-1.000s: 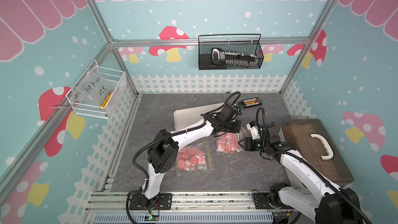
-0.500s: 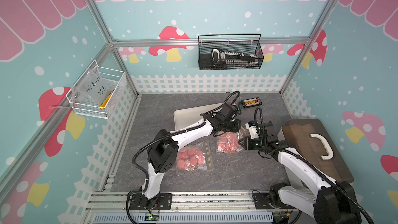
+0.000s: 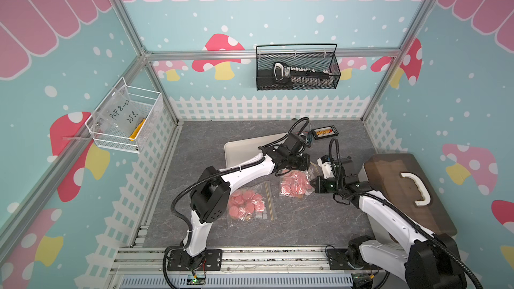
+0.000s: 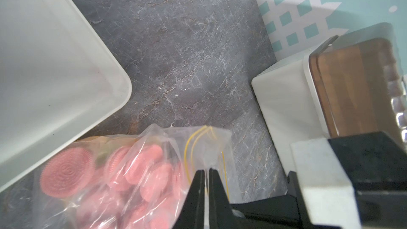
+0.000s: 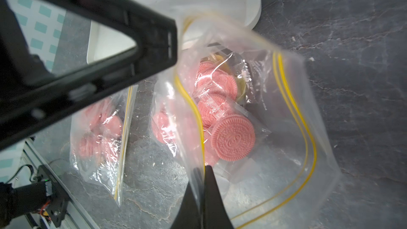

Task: Pour cookies out of the ziploc bag
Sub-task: 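Pour the cookies out of the ziploc bag onto the tray.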

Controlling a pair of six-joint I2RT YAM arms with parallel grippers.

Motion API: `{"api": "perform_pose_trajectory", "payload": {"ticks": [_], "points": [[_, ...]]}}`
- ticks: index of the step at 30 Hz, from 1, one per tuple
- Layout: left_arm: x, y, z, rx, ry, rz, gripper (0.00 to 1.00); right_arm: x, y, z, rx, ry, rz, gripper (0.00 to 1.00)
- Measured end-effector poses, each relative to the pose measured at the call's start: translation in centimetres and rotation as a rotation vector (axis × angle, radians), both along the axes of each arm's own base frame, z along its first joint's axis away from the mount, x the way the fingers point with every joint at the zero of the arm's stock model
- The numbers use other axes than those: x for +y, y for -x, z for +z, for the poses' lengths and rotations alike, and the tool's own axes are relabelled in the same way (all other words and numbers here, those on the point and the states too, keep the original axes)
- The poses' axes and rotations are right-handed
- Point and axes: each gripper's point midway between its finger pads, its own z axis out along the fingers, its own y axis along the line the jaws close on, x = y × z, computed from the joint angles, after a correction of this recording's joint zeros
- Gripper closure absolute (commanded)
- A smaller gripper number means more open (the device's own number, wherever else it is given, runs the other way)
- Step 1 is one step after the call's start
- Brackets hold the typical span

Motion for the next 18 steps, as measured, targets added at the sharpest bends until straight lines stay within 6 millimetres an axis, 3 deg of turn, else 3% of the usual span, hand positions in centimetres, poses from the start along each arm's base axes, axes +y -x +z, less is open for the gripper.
{"api": "perform_pose_trajectory", "payload": {"ticks": [4, 7, 11, 18], "points": [[0.5, 0.3, -0.6, 0.007, -0.015, 0.002, 0.39, 0.0, 0.0, -0.5, 0.016, 0.004, -0.001, 1.00], [0.8, 0.3, -0.4, 0.001, -0.017, 0.006, 0.24, 0.0, 0.0, -0.6, 0.023, 0.005, -0.006, 1.00], [2.1, 0.6, 0.5, -0.013, -0.019, 0.014, 0.25, -0.4, -0.1, -0.8, 0.031, 0.015, -0.035, 1.00], [6.6, 1.8, 1.0, -0.056, -0.026, 0.017, 0.32, -1.1, -0.4, -0.4, 0.019, 0.029, -0.088, 1.00]]}}
